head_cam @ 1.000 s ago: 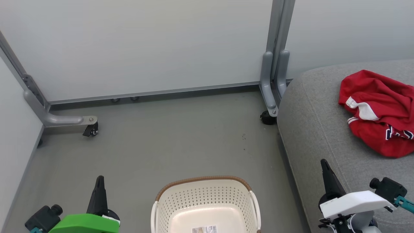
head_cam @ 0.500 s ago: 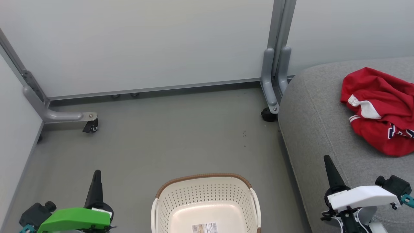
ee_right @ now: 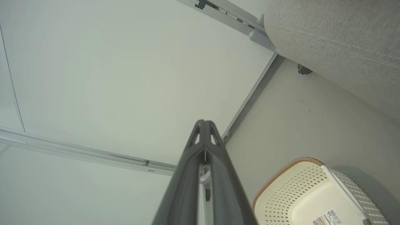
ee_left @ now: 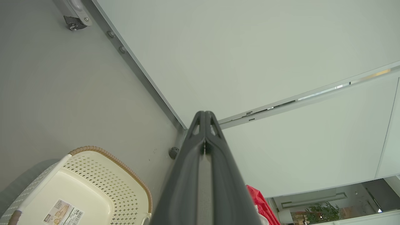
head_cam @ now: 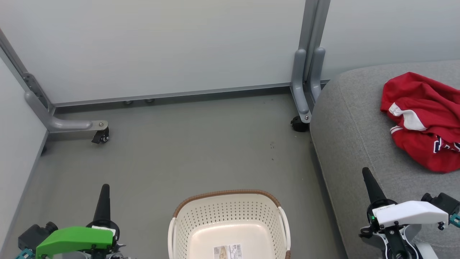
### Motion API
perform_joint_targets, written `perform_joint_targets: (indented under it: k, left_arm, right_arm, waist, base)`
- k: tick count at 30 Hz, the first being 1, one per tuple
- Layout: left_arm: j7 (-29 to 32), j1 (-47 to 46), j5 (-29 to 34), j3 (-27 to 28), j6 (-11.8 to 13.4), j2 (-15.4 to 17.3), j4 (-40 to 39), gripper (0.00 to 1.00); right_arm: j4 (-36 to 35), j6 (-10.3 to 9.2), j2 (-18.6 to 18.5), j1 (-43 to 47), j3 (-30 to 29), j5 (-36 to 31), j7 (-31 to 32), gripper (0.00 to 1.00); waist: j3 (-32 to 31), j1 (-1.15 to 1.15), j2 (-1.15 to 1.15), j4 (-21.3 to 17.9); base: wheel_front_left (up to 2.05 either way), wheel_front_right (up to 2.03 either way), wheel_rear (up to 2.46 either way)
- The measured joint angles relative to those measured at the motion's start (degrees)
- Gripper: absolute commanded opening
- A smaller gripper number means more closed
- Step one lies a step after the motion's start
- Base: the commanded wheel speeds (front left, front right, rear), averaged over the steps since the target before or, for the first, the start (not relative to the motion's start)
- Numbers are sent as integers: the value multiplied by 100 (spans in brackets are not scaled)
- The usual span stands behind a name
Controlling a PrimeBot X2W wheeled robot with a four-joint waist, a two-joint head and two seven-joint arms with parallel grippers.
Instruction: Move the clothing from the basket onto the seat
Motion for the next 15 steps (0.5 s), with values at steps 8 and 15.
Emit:
perform_joint_targets:
  k: [8,15]
  left_arm:
    - [105,-108,-438,82,-42,1,40,0]
    - [199,-183,-773,131,-57,1,74,0]
  right_arm:
    - [16,-1,0,-65,-78,446,111,0]
    - [34,-1,1,-121,-136,806,196,0]
  waist:
    - [49,0,0,11]
    - [93,0,0,21]
  base:
    - [0,0,0]
    - [0,0,0]
